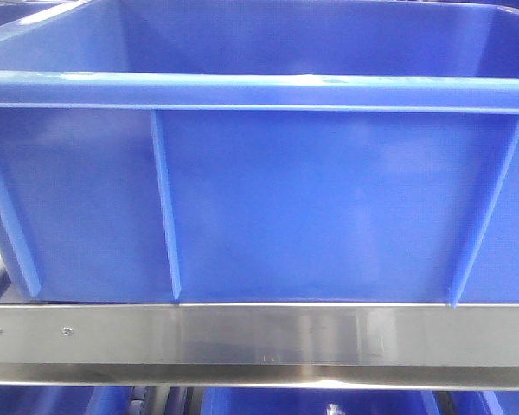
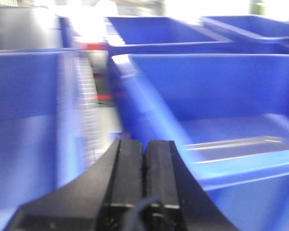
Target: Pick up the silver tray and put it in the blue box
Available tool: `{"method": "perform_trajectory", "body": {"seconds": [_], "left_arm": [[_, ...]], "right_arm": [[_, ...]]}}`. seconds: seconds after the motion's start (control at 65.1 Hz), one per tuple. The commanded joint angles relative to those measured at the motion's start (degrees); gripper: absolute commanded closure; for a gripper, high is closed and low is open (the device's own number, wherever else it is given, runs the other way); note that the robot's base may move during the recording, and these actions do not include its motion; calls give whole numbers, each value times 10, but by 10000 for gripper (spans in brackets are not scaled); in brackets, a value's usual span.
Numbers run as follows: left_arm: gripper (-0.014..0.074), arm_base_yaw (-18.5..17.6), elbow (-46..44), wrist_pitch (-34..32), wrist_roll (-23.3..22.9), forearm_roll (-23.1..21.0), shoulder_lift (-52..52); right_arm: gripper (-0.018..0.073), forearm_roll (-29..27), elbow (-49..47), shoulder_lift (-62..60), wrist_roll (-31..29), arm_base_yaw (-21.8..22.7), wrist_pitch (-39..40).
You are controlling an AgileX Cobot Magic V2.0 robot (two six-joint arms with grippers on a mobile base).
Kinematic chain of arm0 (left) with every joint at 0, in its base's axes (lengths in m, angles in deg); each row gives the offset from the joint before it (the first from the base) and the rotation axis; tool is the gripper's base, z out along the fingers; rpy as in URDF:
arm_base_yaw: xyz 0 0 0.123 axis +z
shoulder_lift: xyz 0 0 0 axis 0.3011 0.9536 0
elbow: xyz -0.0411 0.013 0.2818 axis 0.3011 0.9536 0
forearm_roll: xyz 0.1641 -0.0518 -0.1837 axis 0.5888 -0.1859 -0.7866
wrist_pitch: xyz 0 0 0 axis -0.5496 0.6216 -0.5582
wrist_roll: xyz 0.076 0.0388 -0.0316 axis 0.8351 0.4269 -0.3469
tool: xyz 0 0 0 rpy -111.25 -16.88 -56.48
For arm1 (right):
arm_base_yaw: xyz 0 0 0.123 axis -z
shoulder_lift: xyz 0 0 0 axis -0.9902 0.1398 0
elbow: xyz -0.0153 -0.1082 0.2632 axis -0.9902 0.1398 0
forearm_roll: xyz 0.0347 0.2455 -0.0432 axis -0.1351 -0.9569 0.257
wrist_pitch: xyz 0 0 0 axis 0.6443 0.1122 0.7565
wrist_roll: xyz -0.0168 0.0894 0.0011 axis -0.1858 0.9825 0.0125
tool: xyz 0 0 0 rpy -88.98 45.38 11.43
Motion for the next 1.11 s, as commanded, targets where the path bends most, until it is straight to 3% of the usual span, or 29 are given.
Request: {"method": "perform_trajectory", "body": {"seconds": [0.0,0.215,0.261,1.09], "left_arm": [[691,41,21,-81,2,-5,-17],[691,118,127,-211,1,-12,-31],[691,123,123,-188,1,-13,-31],[691,123,125,-200,1,-13,-31]], "right_arm": [[508,14,-16,6,-5,0,48],[508,14,-16,6,-5,0,48],[508,14,-16,6,-5,0,48],[508,33,-16,6,-5,5,60]]}}
